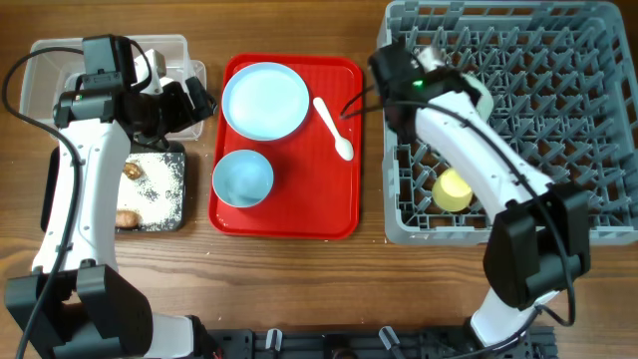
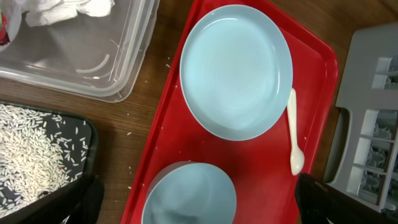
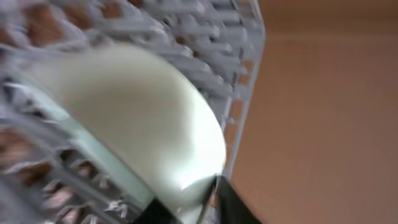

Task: Sort waste into correct bins and load items into the dishwasher rack
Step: 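Carry the green bowl into the dish rack with the right gripper, then reach the right gripper to the light-blue bowl and grasp its rim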

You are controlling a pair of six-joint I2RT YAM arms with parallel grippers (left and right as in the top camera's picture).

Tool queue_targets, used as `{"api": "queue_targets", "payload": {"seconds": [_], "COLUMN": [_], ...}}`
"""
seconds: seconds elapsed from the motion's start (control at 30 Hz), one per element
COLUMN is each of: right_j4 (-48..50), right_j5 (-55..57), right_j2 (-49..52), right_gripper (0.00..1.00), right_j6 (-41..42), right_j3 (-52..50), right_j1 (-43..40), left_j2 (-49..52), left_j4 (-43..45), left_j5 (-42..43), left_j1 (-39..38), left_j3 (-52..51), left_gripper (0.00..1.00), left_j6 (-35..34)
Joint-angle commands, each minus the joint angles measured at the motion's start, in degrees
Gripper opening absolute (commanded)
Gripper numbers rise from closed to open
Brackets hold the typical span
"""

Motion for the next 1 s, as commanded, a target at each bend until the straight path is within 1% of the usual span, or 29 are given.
{"api": "queue_targets", "payload": {"seconds": [0.0, 0.1, 0.13, 0.23, 0.3, 0.33, 0.37, 0.4, 0.47, 0.5, 0.53, 0.57, 0.6, 0.63, 0.67, 0.73, 0.77, 0.8, 0.87, 0.97], "right_j4": [-0.1, -0.1, -0.1, 0.4, 1.1, 1.1, 1.2, 1.7, 4.8, 6.9, 9.4, 12.7, 16.6, 18.6, 19.1, 19.1, 19.7, 19.7, 19.8, 20.1], "right_j5": [-2.0, -2.0, -2.0, -4.4, -10.5, -16.2, -24.3, -31.1, -52.5, -65.3, -79.4, -88.8, -92.2, -90.5, -88.1, -85.2, -84.9, -84.2, -81.3, -80.7], "right_j2": [0.7, 0.7, 0.6, -0.3, -1.3, -1.7, -2.1, -2.3, -3.1, -3.1, -3.0, -2.5, -1.2, 0.2, 1.5, 3.9, 5.7, 7.3, 11.2, 15.1], "right_gripper": [0.53, 0.68, 0.69, 0.78, 0.85, 0.91, 1.0, 1.0, 1.0, 1.0, 1.0, 1.0, 1.0, 0.99, 0.97, 0.87, 0.77, 0.69, 0.57, 0.54], "right_j6": [-2.5, -2.5, -2.4, -2.4, -2.2, -2.1, -0.7, 0.9, 2.7, 2.7, 4.4, 10.6, 21.9, 27.9, 31.6, 37.7, 40.0, 41.7, 45.4, 45.8], "right_j3": [-0.5, -0.5, -0.4, 1.2, 3.8, 5.7, 8.0, 9.6, 10.9, 10.9, 10.7, 10.4, 10.1, 9.2, 8.6, 7.5, 6.9, 6.8, 6.8, 6.8], "right_j1": [3.5, 4.5, 4.7, 4.9, 4.9, 4.9, 4.9, 5.0, 5.0, 5.0, 5.0, 5.0, 5.1, 5.6, 6.0, 7.1, 8.1, 9.0, 11.3, 14.4], "left_j2": [-1.0, -1.0, -1.0, -1.0, -1.0, -1.0, -1.0, -1.0, -1.0, -1.0, -1.0, -1.0, -1.0, -1.0, -1.0, -1.0, -1.0, -1.0, -1.0, -1.0], "left_j4": [0.0, 0.0, 0.0, 0.0, 0.0, 0.0, 0.0, 0.0, 0.0, 0.0, 0.0, 0.0, 0.0, 0.0, 0.0, 0.0, 0.0, 0.0, 0.0, 0.0], "left_j5": [-0.1, -0.1, -0.1, -0.1, -0.1, -0.1, -0.1, -0.1, -0.1, -0.1, -0.1, -0.1, -0.1, -0.1, -0.1, -0.1, -0.1, -0.1, -0.1, -0.1], "left_j1": [0.2, 0.2, 0.2, 0.2, 0.2, 0.2, 0.2, 0.2, 0.2, 0.2, 0.2, 0.2, 0.2, 0.2, 0.2, 0.2, 0.2, 0.2, 0.2, 0.2], "left_j3": [1.2, 1.2, 1.2, 1.2, 1.2, 1.2, 1.2, 1.2, 1.2, 1.2, 1.2, 1.2, 1.2, 1.2, 1.2, 1.2, 1.2, 1.2, 1.2, 1.2], "left_gripper": [1.0, 1.0, 1.0, 1.0, 1.0, 1.0, 1.0, 1.0, 1.0, 1.0, 1.0, 1.0, 1.0, 1.0, 1.0, 1.0, 1.0, 1.0, 1.0, 1.0], "left_j6": [0.3, 0.3, 0.3, 0.3, 0.3, 0.3, 0.3, 0.3, 0.3, 0.3, 0.3, 0.3, 0.3, 0.3, 0.3, 0.3, 0.3, 0.3, 0.3, 0.3]}}
